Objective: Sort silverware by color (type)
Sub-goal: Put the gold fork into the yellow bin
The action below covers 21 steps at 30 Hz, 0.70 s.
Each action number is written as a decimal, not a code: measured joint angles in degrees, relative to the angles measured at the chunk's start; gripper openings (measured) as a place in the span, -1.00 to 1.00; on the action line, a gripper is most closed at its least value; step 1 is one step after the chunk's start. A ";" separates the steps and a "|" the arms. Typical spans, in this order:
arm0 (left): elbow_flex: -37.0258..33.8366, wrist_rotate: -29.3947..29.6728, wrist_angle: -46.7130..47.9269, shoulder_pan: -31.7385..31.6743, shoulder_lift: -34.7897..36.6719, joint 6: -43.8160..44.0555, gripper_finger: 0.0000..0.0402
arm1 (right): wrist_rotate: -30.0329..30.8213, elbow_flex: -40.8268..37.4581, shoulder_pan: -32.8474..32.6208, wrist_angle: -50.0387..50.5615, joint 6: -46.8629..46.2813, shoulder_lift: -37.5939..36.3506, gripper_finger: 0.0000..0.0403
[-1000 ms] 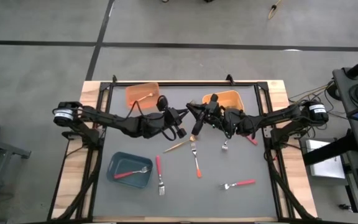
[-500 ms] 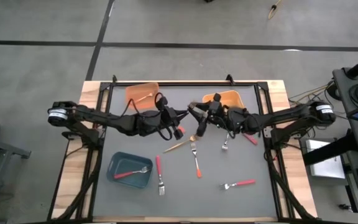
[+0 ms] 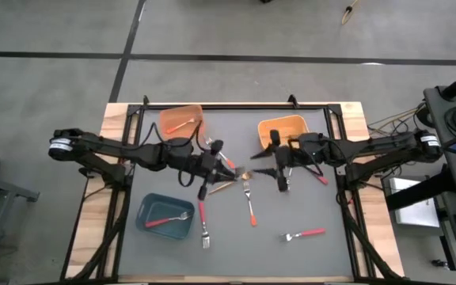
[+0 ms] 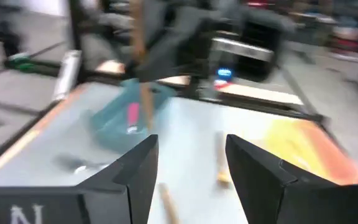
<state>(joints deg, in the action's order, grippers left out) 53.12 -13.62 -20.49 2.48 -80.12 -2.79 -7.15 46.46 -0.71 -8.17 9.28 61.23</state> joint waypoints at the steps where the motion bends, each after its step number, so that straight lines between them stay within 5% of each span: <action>1: -0.04 -0.92 0.11 0.17 -0.06 0.37 -0.99 | -2.54 0.00 0.00 -0.34 1.11 0.38 -0.12; 9: -0.37 -7.02 0.70 2.91 -1.21 4.17 -0.99 | -7.64 0.00 -0.15 -10.18 6.09 5.47 -0.15; 15: -0.37 -11.78 0.98 3.33 -1.30 8.09 -0.99 | -17.12 0.60 -0.62 -13.53 13.97 7.86 -0.15; 21: -0.46 -12.62 0.57 3.53 -2.38 10.49 -0.99 | -17.32 0.95 -1.93 -20.02 13.83 9.68 -0.15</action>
<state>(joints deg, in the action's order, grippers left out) 52.66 -26.24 -19.92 6.01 -82.49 7.69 -24.48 47.40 -2.64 -28.19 23.11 70.91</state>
